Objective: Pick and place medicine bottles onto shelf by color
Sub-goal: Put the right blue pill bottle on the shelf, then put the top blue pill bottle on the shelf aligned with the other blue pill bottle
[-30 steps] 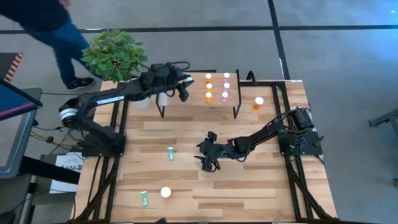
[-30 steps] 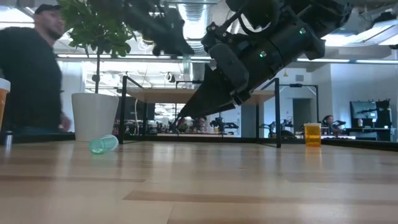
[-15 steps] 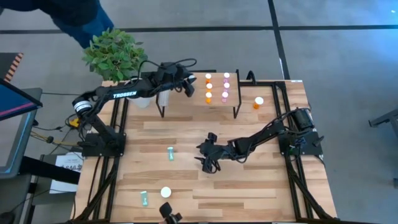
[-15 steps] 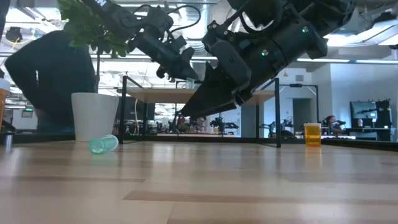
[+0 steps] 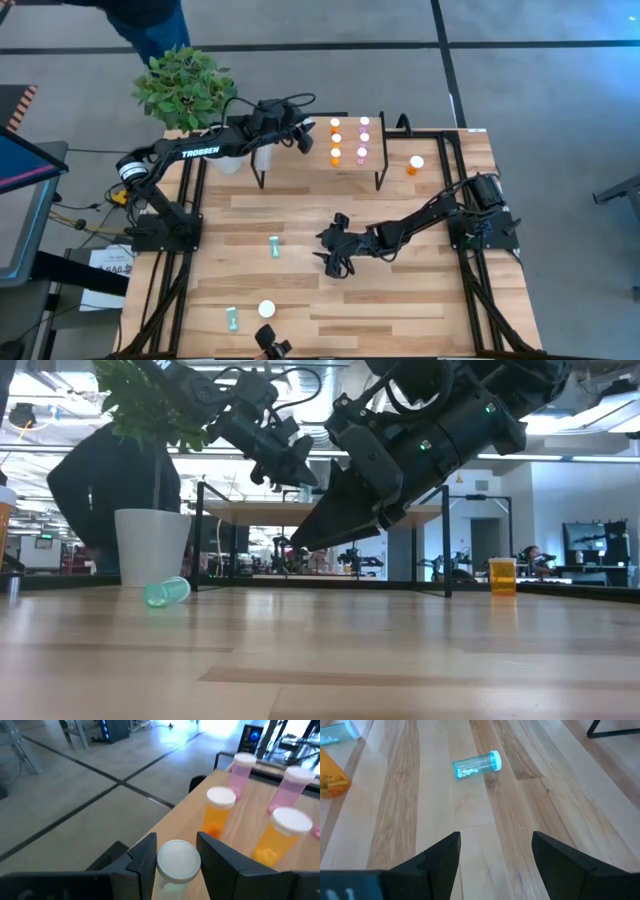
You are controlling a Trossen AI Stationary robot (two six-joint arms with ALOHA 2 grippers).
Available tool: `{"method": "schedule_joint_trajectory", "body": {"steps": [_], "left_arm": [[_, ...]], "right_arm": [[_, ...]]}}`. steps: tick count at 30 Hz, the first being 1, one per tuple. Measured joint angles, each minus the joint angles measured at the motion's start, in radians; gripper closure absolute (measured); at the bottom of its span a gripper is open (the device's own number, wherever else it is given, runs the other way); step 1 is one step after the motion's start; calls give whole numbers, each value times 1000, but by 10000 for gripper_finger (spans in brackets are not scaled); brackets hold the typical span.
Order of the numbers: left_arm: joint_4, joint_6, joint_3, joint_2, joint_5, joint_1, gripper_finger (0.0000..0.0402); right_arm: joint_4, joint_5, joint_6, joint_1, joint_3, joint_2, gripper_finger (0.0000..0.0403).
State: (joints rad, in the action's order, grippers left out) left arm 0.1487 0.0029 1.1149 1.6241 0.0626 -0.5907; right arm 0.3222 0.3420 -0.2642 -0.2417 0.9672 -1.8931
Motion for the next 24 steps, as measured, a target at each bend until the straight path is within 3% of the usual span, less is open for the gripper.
{"method": "schedule_joint_trajectory", "body": {"steps": [10, 24], "left_arm": [[-6, -9, -6, 0, 10, 0, 266], [-23, -30, -6, -11, 5, -5, 217]], "right_arm": [[0, 0, -19, -1, 0, 0, 133], [9, 0, -26, -8, 0, 0, 133]]}}
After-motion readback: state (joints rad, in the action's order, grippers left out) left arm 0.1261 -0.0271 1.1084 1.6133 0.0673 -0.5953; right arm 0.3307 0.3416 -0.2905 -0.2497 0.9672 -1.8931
